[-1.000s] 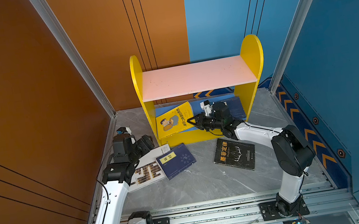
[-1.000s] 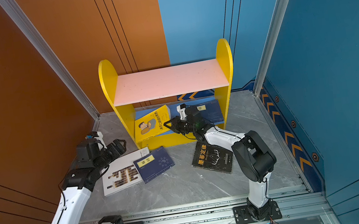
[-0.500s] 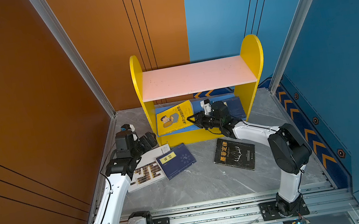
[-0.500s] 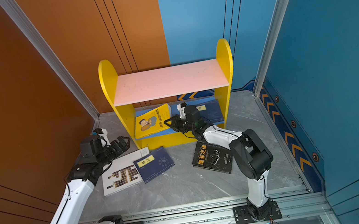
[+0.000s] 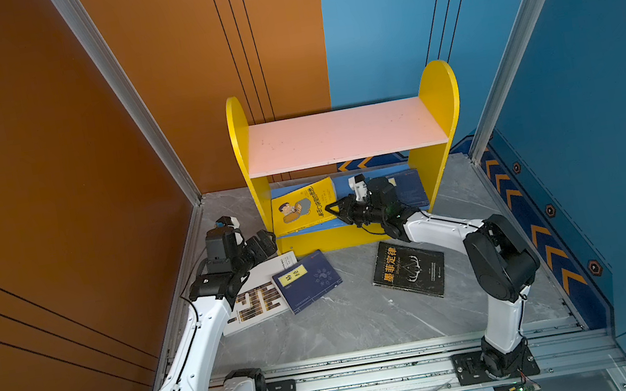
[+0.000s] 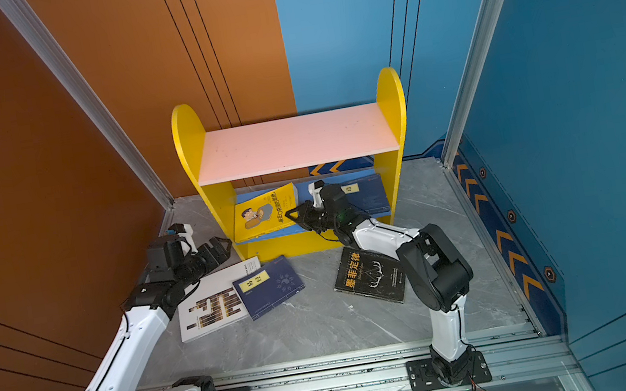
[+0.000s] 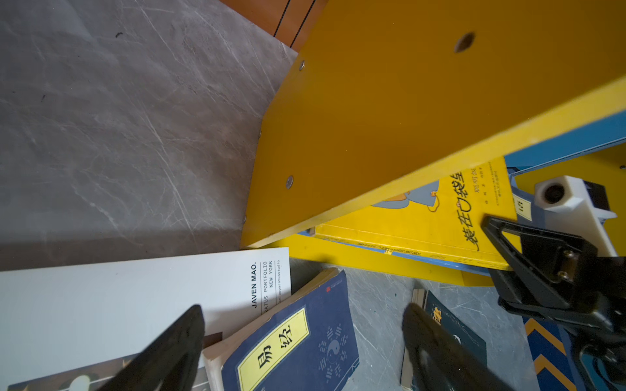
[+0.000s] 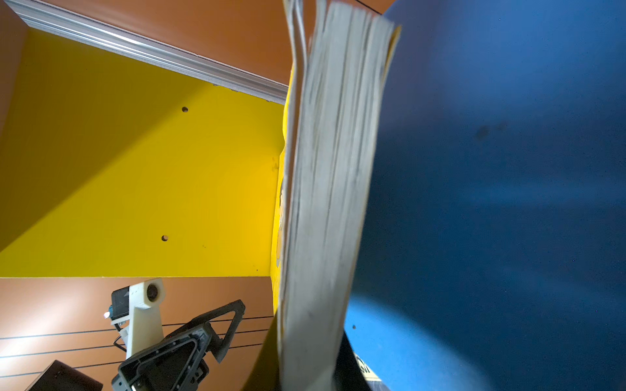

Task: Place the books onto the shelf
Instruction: 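Withdraw the left gripper while the right pushes the yellow book onto the shelf, then press the yellow book flat against the shelf back with the right gripper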

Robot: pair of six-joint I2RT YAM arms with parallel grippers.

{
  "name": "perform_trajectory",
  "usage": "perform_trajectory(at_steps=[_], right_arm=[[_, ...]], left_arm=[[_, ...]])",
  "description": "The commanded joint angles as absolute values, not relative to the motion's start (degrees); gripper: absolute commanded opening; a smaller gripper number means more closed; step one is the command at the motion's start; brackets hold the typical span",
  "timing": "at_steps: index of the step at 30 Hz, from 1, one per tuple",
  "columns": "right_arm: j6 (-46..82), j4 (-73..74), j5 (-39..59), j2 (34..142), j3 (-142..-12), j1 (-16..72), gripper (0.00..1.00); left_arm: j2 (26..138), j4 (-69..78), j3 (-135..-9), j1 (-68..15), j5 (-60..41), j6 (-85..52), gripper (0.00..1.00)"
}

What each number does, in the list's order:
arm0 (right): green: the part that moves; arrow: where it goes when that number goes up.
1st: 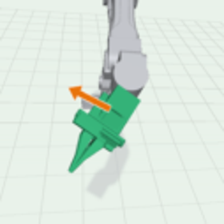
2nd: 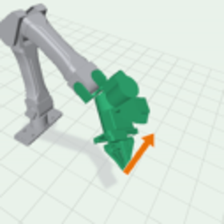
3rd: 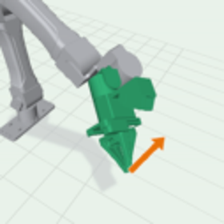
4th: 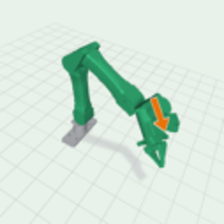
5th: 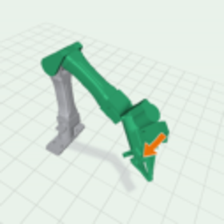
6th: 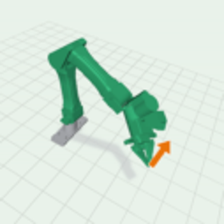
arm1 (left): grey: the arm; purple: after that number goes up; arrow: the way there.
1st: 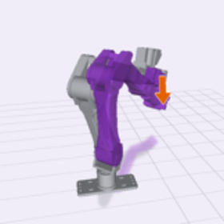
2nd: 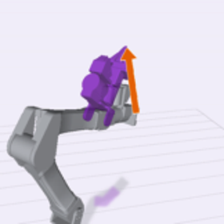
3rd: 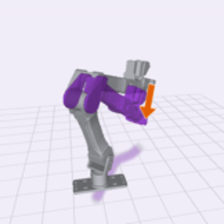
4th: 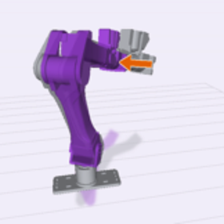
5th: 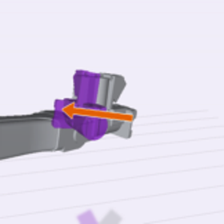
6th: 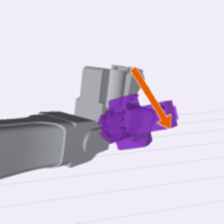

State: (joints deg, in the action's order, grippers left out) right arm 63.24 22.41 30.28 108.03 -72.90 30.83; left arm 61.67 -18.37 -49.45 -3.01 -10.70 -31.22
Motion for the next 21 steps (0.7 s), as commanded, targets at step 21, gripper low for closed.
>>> perform_trajectory(at_steps=[21], right_arm=[[63.68,29.52,23.38,109.41,-68.45,32.94,0.08]], left_arm=[[71.87,-4.41,-47.49,-6.74,-6.64,-38.70,0.93]])
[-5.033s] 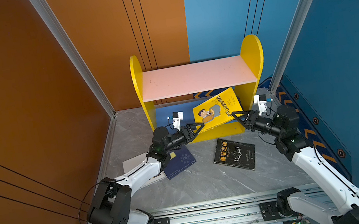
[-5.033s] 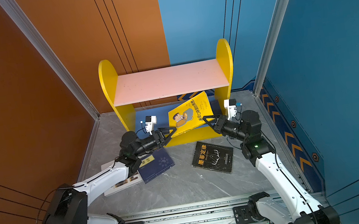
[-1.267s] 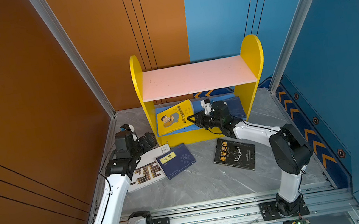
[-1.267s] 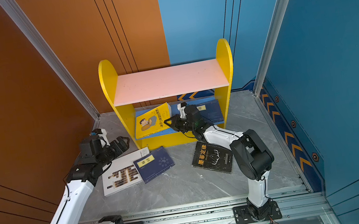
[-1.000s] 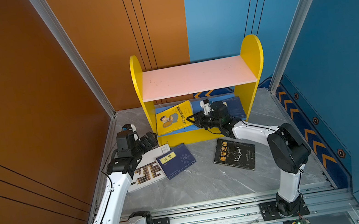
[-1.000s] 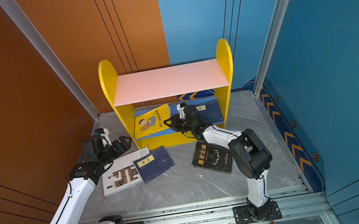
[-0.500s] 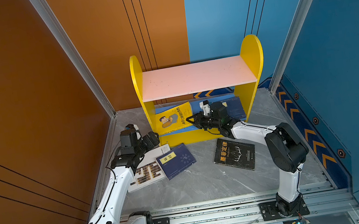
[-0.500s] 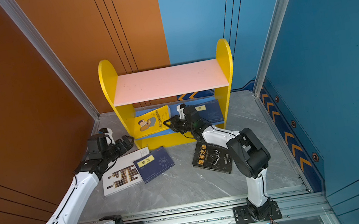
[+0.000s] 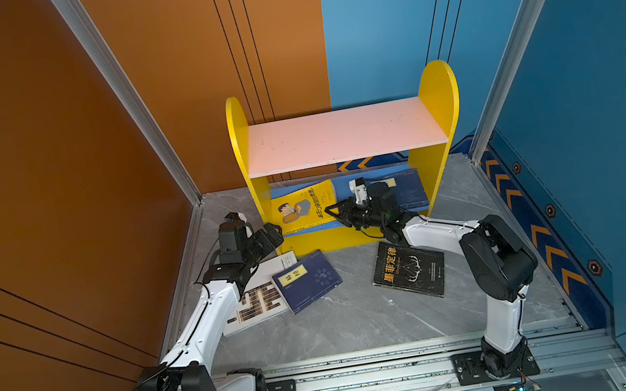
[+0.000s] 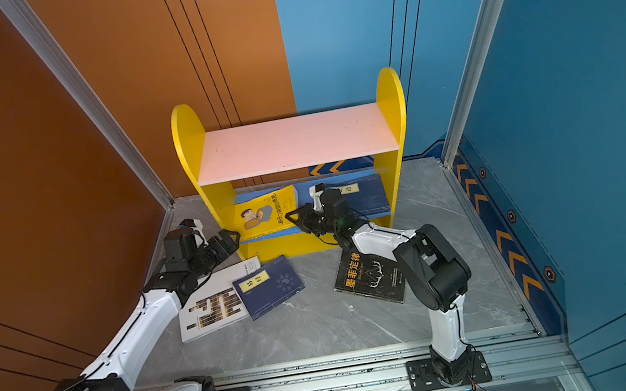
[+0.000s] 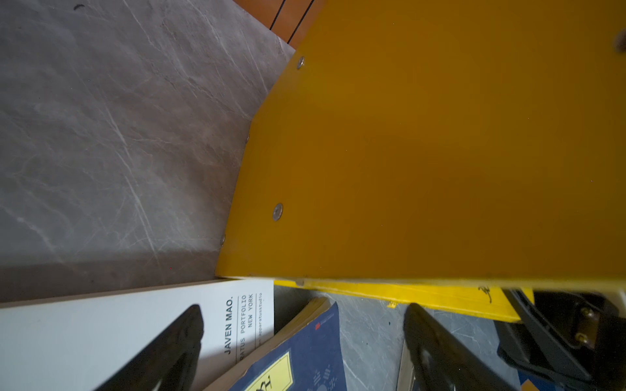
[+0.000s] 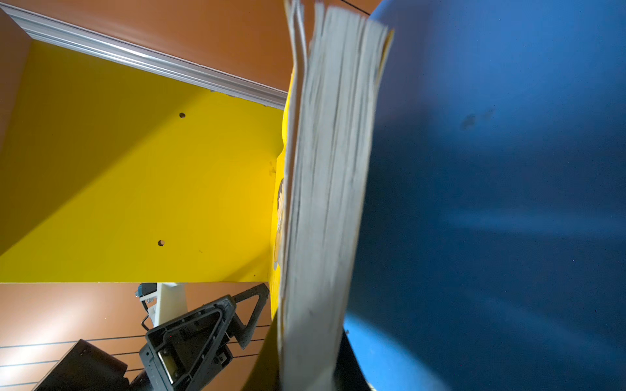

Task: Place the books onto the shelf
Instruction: 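Press the yellow book flat against the shelf back with the right gripper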

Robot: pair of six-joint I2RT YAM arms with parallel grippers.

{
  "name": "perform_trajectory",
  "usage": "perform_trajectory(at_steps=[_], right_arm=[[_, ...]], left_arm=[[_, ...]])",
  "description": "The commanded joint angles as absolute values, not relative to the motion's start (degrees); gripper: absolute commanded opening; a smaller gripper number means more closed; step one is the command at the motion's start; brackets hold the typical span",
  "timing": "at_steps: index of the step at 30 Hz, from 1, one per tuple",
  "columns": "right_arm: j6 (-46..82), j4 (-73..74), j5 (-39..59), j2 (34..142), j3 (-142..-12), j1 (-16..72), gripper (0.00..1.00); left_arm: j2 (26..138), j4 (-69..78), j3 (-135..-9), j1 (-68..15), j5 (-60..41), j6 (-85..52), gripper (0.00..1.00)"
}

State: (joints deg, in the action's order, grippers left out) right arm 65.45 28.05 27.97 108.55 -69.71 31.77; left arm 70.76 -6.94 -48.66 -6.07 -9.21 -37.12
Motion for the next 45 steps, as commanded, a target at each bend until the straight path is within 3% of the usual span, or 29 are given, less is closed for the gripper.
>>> perform_trajectory(at_steps=[1,18,25,29,45], right_arm=[[63.64,29.53,23.62,109.44,-68.54,32.91,0.09],[60.30,24.51,22.88,109.50,-69.15,34.45,0.17],[54.14,14.40,19.23,107.12,-71.74,34.60,0.36],[50.17,8.59,16.49,105.86,-74.08,34.49,0.42],[43.00,-3.73,8.67,103.89,-77.91,35.15,0.44]], left_arm=[[72.22,-4.15,-47.40,-7.07,-6.17,-38.97,0.93],[78.16,-2.06,-45.62,-8.64,0.77,-42.98,0.93],[79.36,-2.57,-45.12,-8.63,1.91,-43.70,0.93],[79.48,-2.53,-45.28,-8.70,1.76,-43.69,0.93],[79.41,-1.96,-45.61,-8.69,0.26,-43.94,0.93]])
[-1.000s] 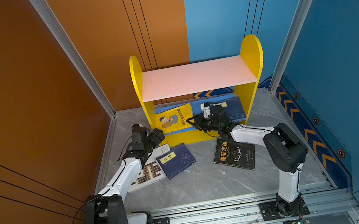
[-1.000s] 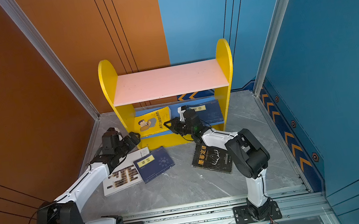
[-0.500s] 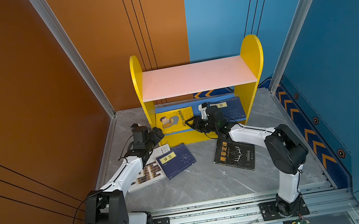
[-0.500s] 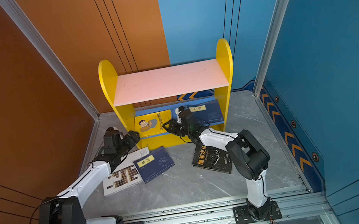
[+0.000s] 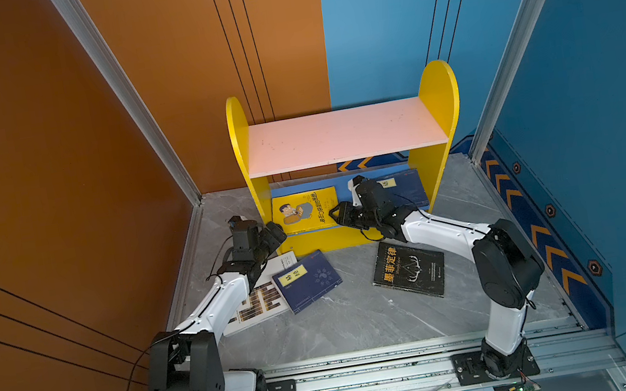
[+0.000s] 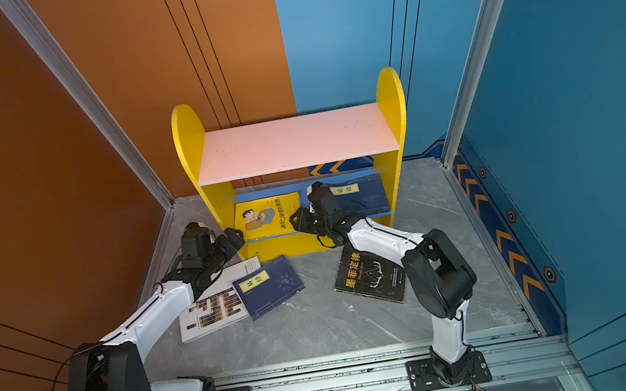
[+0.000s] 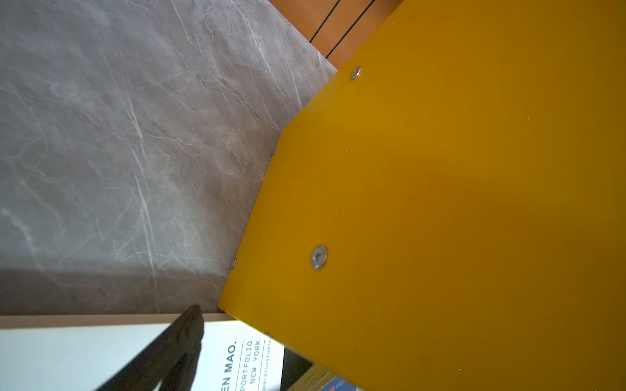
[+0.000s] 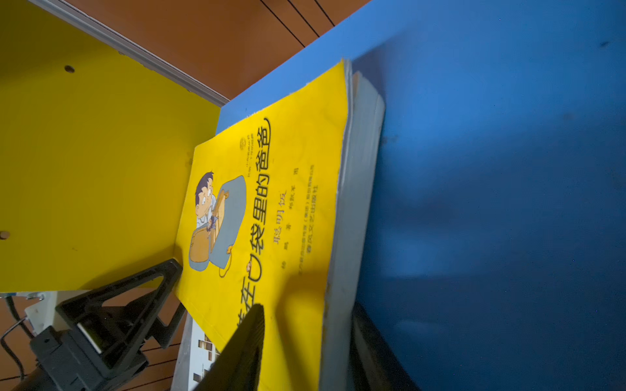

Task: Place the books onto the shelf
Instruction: 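Press the yellow book flat against the shelf back with the right gripper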

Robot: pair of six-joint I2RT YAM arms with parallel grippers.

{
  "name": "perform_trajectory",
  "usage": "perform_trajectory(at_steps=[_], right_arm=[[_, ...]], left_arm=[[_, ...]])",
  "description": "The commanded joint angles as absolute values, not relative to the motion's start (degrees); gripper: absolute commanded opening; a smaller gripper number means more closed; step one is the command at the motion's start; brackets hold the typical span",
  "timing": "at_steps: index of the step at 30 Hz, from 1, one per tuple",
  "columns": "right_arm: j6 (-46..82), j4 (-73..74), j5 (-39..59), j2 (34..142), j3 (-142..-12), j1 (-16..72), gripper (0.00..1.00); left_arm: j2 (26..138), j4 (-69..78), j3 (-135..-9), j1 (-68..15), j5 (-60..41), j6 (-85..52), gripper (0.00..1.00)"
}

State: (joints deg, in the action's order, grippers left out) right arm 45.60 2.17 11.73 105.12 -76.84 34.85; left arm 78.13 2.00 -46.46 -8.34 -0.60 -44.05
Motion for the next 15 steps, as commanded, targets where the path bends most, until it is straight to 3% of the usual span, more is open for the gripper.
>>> perform_trajectory(at_steps=[1,15], right_arm=[[42.89,-3.78,8.62,103.97,-78.04,35.16,0.44],[40.53,-6.60,5.49,104.47,-80.08,36.60,0.40]], left_arm=[[79.36,-1.94,-45.70,-8.70,0.18,-43.95,0.92],[77.16,-2.31,-45.83,-8.73,-0.95,-44.01,0.92]])
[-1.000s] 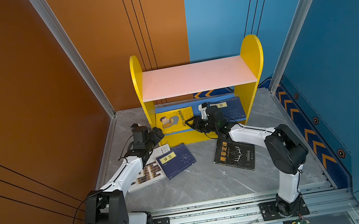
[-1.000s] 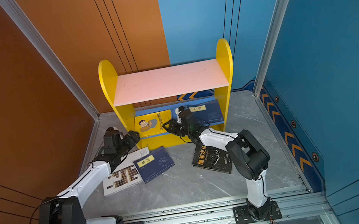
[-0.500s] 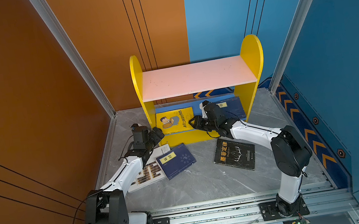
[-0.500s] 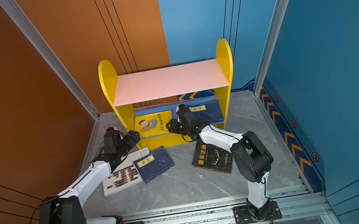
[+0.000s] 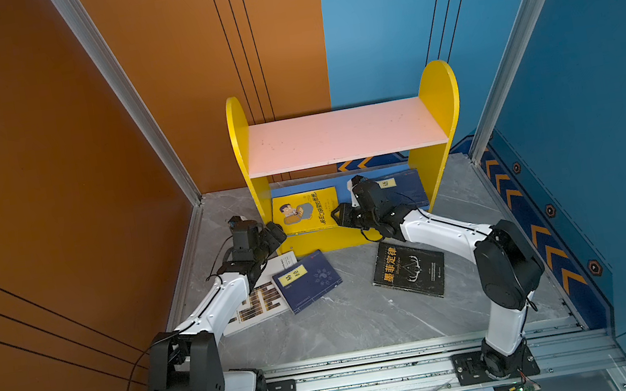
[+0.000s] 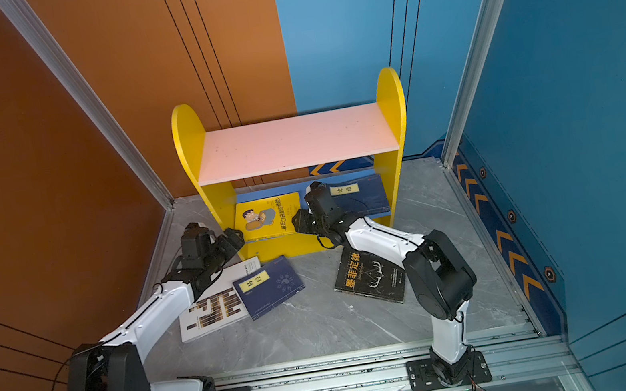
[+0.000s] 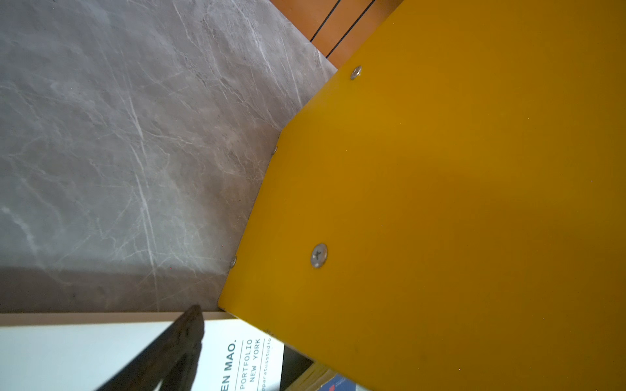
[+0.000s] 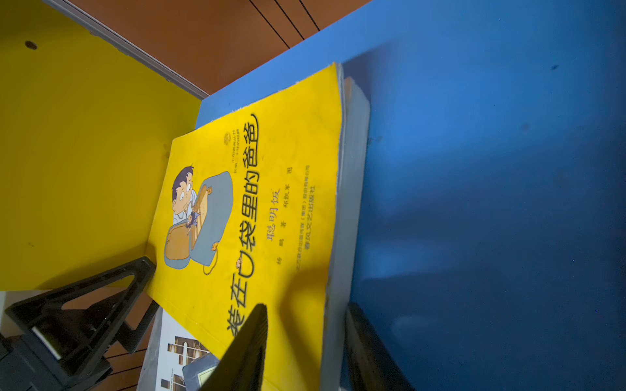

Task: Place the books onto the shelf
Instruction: 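Press the yellow book flat against the shelf back with the right gripper, then release the yellow book and lower both grippers toward the black book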

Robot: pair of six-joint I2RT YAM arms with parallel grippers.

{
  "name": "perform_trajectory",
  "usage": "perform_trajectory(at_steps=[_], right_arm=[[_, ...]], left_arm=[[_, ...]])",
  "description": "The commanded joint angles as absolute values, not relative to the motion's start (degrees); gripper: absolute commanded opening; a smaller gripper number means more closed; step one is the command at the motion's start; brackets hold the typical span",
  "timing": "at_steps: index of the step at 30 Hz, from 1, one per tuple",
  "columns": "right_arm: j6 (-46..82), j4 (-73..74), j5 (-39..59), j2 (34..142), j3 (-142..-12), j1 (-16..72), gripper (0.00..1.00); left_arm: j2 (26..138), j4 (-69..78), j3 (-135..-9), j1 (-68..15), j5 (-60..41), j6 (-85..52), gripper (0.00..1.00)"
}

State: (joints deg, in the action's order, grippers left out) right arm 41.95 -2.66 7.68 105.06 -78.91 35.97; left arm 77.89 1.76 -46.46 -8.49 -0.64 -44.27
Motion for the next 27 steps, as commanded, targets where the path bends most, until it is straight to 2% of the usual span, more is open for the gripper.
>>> perform_trajectory(at_steps=[1,12,20,27], right_arm=[[40.44,-6.63,5.29,104.56,-80.24,36.65,0.39],[40.20,-6.51,6.32,105.71,-82.45,37.33,0.36],[35.77,-7.07,7.87,100.62,-82.55,37.32,0.51],[32.79,-8.48,6.03,93.75,-79.94,37.38,0.59]], left_arm=[[77.09,-2.21,-45.87,-8.71,-1.21,-43.95,0.93],[74.02,-1.84,-45.63,-8.96,-3.11,-43.17,0.93],[69.56,4.22,-44.79,-9.62,-10.21,-37.50,0.94],[66.96,1.64,-45.12,-10.28,-9.98,-35.69,0.95]])
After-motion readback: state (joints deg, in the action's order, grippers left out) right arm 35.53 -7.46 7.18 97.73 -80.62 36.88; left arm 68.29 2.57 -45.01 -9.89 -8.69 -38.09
